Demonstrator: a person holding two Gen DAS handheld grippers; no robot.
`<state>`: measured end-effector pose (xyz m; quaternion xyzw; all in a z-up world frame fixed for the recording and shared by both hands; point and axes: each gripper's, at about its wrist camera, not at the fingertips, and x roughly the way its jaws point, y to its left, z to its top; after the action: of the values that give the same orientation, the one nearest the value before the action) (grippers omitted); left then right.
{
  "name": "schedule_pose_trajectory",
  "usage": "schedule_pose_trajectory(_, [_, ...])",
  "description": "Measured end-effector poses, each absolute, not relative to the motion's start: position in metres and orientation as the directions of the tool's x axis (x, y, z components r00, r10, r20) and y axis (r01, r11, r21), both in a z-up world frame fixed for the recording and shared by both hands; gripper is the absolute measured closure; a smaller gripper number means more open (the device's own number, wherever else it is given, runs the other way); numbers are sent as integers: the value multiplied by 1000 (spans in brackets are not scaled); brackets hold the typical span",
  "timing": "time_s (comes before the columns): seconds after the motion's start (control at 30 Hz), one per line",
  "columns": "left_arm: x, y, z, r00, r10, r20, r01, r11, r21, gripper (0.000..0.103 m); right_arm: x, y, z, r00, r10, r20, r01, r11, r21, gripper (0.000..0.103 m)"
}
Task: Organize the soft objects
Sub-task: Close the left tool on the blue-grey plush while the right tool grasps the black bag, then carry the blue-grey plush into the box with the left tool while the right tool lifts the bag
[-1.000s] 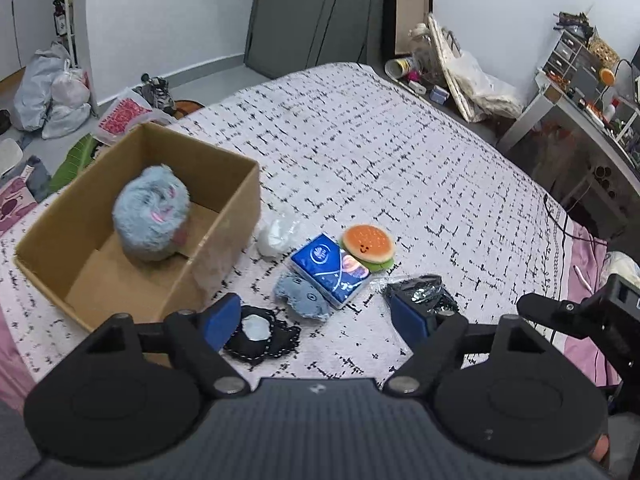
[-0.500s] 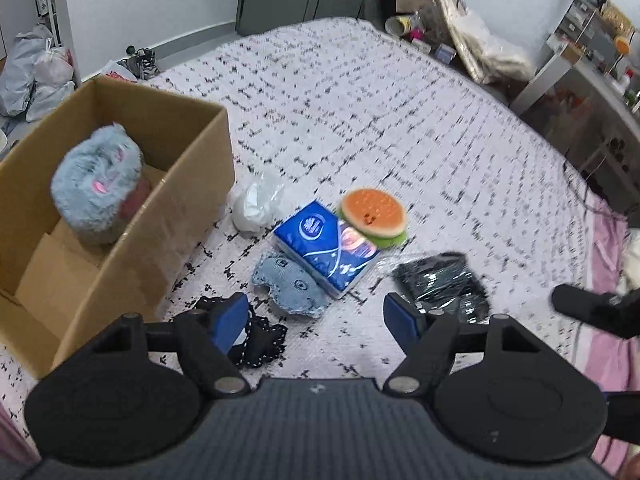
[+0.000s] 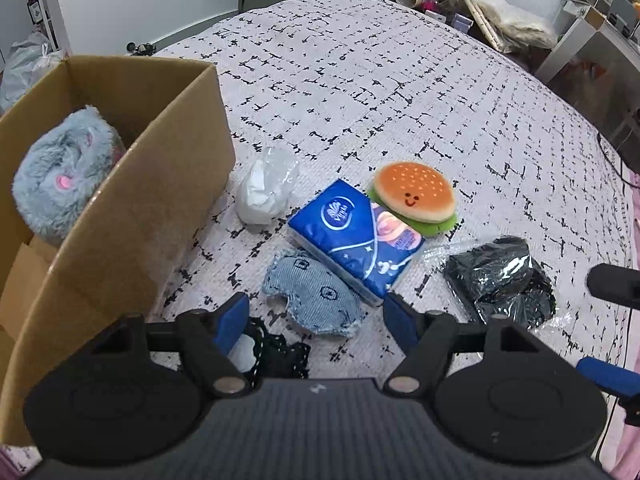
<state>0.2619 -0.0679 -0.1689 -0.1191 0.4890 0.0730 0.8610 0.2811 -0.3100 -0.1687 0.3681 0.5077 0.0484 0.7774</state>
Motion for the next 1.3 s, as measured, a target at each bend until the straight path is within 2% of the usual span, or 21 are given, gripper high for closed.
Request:
schedule_pose_trajectory(0.03, [263, -66, -171, 503, 1, -864, -247, 959, -143, 59, 283, -310, -171, 478, 446, -757, 305, 724, 619, 22])
schedule_pose_trajectory(0.1, [263, -64, -174, 486, 17, -874, -271, 954, -132, 74, 286, -310, -176, 477, 438, -762, 316, 724, 613, 20])
schedule_pose_trajectory(0.23, [262, -59, -173, 501, -5, -865, -272, 948, -163, 80, 293, -306, -183, 471, 435, -768, 327, 722, 610, 20])
schedule_pose_trajectory(0.43, [260, -53, -169, 508, -21, -861, -276, 943, -186, 83, 301, -297, -189, 492, 400, -774, 295, 759, 580, 21])
schedule_pose_trajectory(0.53, [258, -53, -165, 512, -29, -859, -275, 941, -196, 84, 303, -293, -192, 505, 382, -774, 278, 777, 565, 33])
schedule_pose_trajectory(0.57, [257, -53, -162, 514, -33, -857, -273, 941, -200, 84, 303, -292, -192, 511, 383, -770, 266, 781, 565, 45])
schedule_pose_trajectory(0.6, [256, -53, -160, 517, -36, -856, -270, 941, -203, 84, 303, -291, -191, 513, 379, -770, 253, 791, 557, 64])
schedule_pose_trajectory(0.63, [254, -53, -157, 520, -39, -854, -267, 942, -206, 85, 303, -290, -191, 511, 377, -773, 246, 797, 551, 76])
schedule_pose_trajectory(0.67, [253, -53, -154, 523, -42, -851, -264, 942, -208, 86, 303, -290, -191, 506, 378, -776, 246, 799, 549, 93])
schedule_pose_trajectory(0.7, [252, -54, -151, 528, -43, -848, -261, 942, -210, 86, 302, -292, -191, 507, 381, -773, 249, 794, 555, 97])
schedule_pose_trajectory(0.8, [247, -54, -140, 547, -49, -836, -252, 942, -220, 86, 296, -294, -181, 541, 377, -752, 230, 793, 564, 101])
schedule_pose_trajectory(1.3, [217, -51, -80, 637, -51, -769, -208, 950, -235, 86, 267, -303, -139, 614, 473, -632, 123, 734, 668, 103])
